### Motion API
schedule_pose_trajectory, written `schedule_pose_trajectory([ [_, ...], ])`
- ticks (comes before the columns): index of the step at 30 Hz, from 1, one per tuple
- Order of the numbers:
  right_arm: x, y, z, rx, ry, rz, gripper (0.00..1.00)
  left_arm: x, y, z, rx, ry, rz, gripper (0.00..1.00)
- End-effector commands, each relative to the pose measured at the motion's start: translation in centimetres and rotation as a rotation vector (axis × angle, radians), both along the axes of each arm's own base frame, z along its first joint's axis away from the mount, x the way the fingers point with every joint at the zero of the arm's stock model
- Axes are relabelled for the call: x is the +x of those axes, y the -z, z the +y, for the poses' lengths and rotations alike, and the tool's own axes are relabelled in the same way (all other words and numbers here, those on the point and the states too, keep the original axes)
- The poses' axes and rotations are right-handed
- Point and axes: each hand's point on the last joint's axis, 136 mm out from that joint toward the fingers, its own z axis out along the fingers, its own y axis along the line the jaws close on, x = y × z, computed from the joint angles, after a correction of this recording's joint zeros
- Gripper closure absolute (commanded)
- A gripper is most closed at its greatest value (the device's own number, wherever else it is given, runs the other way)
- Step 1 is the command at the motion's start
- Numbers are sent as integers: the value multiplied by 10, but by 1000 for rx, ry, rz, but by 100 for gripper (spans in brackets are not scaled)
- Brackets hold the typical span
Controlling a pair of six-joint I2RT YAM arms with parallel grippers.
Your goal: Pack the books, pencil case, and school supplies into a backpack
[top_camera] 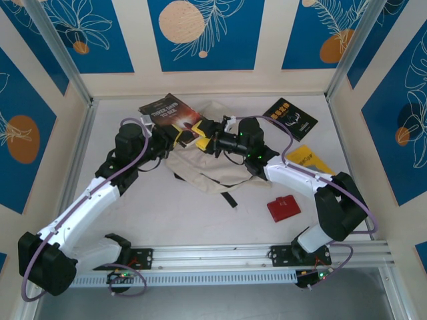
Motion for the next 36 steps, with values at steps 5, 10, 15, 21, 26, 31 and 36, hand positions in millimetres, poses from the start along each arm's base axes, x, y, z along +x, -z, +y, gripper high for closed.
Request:
schedule_pose_trajectory([
  [5, -1, -28, -6, 29, 16, -74, 70, -2, -25, -3, -38, 9, -95, 96],
  [10, -1, -28, -15, -11, 31, -93, 88, -6, -18, -3, 2, 27, -80, 83],
  [15, -2, -12, -39, -148, 57, -110, 94, -18, 14, 4, 189, 65, -2, 39],
  [21, -13, 15, -109, -487, 144, -140, 95, -29, 50, 9, 503, 212, 30, 12],
  [26, -22, 26, -175, -694, 217, -138, 96, -32, 73, -12, 668, 373, 39, 10],
  [31, -32, 29, -231, -837, 296, -115, 97, -33, 86, -58, 852, 523, -5, 11],
  [36, -43, 35, -278, -899, 386, -52, 98, -39, 113, -115, 1064, 685, -17, 20],
])
